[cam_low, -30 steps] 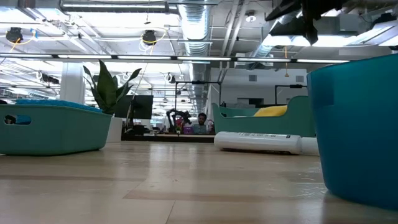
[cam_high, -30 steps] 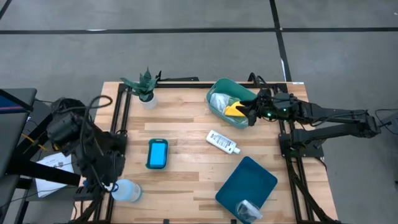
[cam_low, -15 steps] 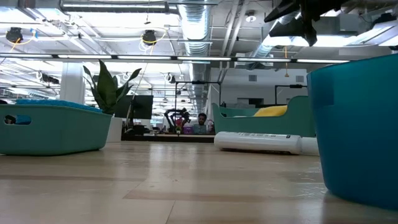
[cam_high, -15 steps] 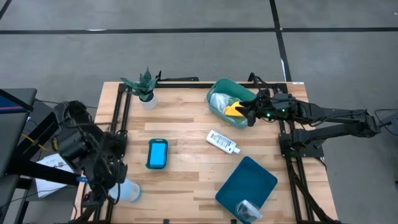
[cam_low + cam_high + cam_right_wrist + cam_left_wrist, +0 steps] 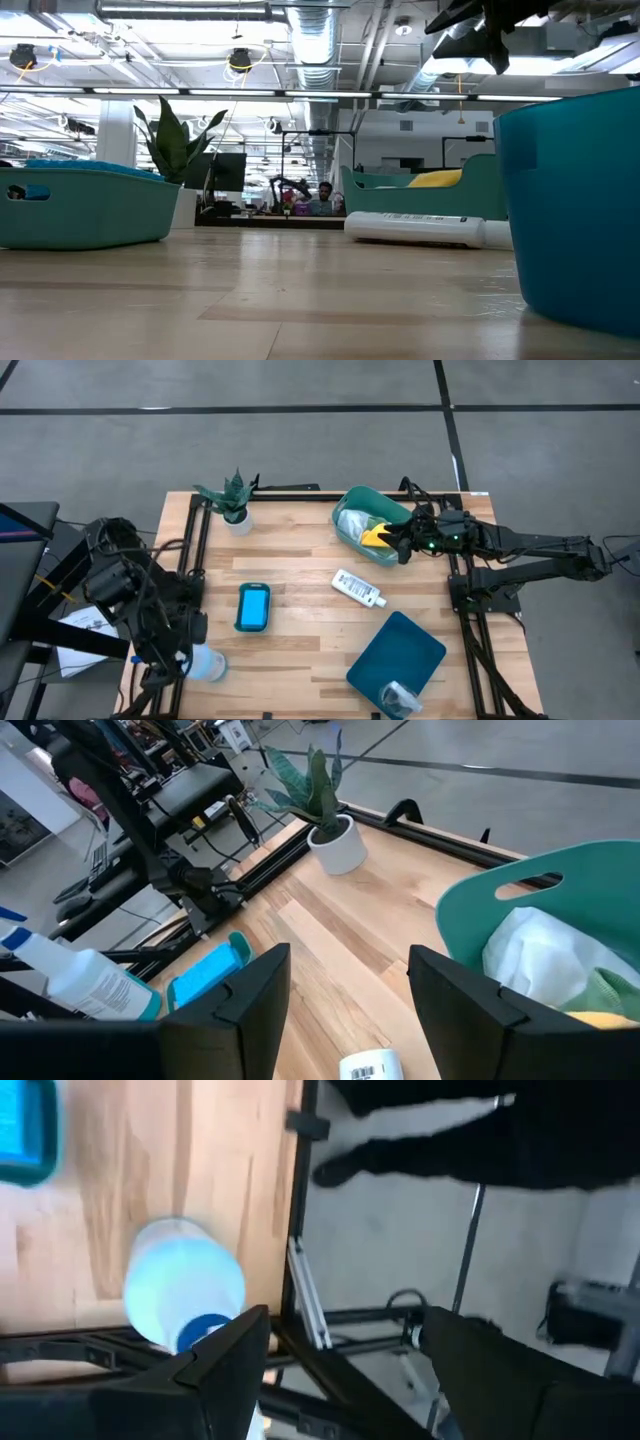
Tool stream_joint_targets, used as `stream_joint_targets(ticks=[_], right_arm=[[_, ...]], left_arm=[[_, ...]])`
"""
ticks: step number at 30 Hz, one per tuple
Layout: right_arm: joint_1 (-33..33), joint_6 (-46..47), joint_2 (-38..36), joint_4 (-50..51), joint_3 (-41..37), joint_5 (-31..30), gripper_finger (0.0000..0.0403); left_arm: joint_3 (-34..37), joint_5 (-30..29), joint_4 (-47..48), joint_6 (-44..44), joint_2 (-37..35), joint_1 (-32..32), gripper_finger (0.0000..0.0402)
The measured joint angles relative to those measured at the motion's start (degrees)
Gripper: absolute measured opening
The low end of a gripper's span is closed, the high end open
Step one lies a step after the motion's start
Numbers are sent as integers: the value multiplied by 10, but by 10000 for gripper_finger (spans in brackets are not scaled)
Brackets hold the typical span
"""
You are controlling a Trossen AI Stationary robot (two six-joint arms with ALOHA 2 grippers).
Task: Pick & Place Kitchen Items
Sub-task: Put the blue spray bottle into the blue bin
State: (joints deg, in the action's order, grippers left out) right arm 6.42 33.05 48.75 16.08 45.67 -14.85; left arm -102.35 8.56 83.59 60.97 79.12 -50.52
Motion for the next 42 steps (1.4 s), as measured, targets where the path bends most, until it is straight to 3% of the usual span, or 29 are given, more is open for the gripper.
stream_joint_targets(ticks=[7,14,26,31,36,42], right_arm=[[0,0,0,0,0,0,195],[0,0,0,0,0,0,195],[0,0,0,2,0,0,195],[0,0,0,2,0,0,195],[0,0,0,1,0,2,195],[0,5,0,0,0,11,195]], left_arm=[[0,-25,37,24,-24,0,264],[11,27,64,26,-23,-8,264],[94,105,64,70,-23,-12,264],[103,110,65,99,-27,-12,259],[103,110,63,105,-29,-12,213],[103,98,64,105,-29,-12,96]])
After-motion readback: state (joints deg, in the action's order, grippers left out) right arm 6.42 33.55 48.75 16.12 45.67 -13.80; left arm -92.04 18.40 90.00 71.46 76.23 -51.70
